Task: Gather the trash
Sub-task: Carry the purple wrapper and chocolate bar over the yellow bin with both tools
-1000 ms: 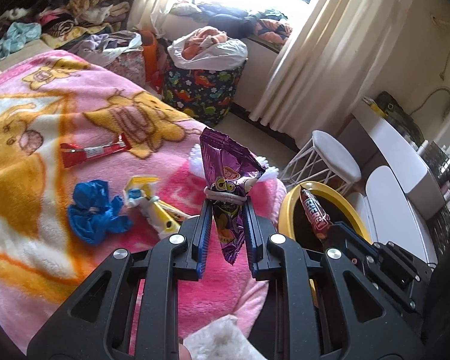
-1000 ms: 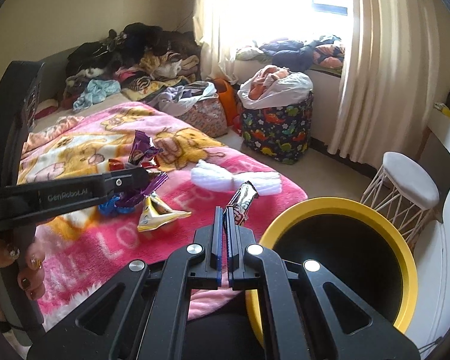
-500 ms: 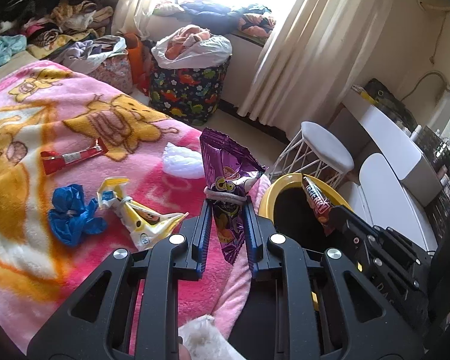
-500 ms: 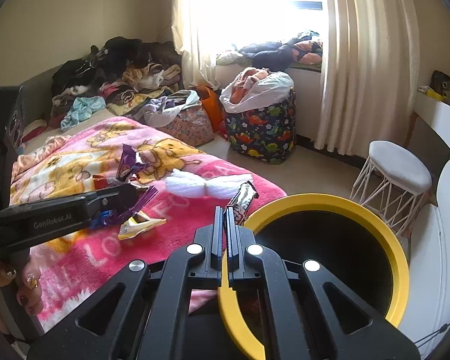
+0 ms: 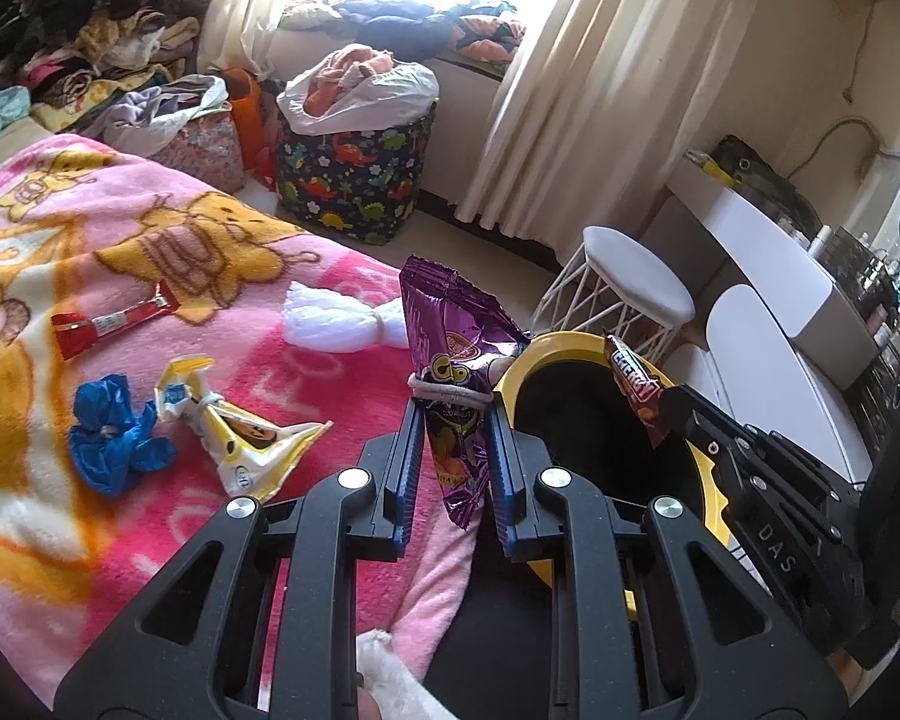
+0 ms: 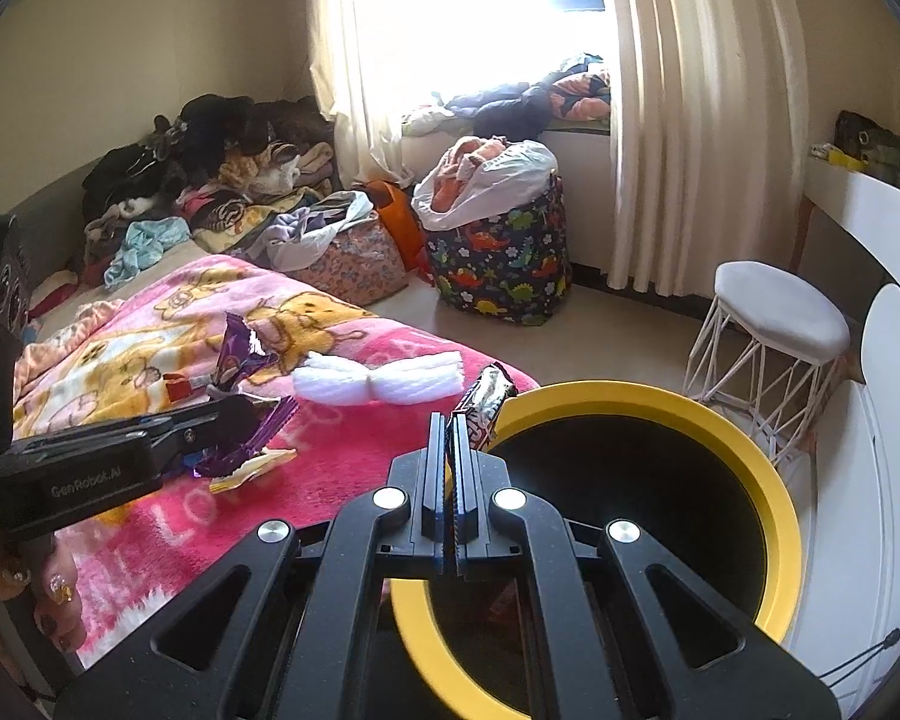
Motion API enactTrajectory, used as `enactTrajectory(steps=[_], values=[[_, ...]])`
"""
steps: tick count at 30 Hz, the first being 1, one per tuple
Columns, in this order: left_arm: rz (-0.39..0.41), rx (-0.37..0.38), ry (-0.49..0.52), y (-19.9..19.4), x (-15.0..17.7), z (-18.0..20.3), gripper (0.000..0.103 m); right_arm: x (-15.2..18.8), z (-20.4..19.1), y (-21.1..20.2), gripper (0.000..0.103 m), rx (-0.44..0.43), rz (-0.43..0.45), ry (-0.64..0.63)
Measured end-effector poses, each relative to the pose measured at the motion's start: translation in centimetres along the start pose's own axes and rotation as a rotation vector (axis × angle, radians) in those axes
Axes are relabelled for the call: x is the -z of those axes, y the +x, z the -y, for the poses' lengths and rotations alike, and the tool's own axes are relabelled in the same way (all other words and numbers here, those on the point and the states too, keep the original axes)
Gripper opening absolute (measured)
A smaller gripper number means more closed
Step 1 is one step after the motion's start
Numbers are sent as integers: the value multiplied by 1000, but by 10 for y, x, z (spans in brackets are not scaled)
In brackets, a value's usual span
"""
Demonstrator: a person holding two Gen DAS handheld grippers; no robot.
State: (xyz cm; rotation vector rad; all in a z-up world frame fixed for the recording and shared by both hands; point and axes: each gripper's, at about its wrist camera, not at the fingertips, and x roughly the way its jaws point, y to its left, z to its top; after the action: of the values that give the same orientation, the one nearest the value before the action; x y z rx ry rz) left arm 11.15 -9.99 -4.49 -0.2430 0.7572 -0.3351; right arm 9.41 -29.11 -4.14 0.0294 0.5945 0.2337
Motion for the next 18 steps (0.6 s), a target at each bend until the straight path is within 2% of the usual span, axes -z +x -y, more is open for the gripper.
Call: enactTrajectory(steps=[18], values=[[-39,43,62,14,8,28,15,1,40,-2,2,35,1,93]])
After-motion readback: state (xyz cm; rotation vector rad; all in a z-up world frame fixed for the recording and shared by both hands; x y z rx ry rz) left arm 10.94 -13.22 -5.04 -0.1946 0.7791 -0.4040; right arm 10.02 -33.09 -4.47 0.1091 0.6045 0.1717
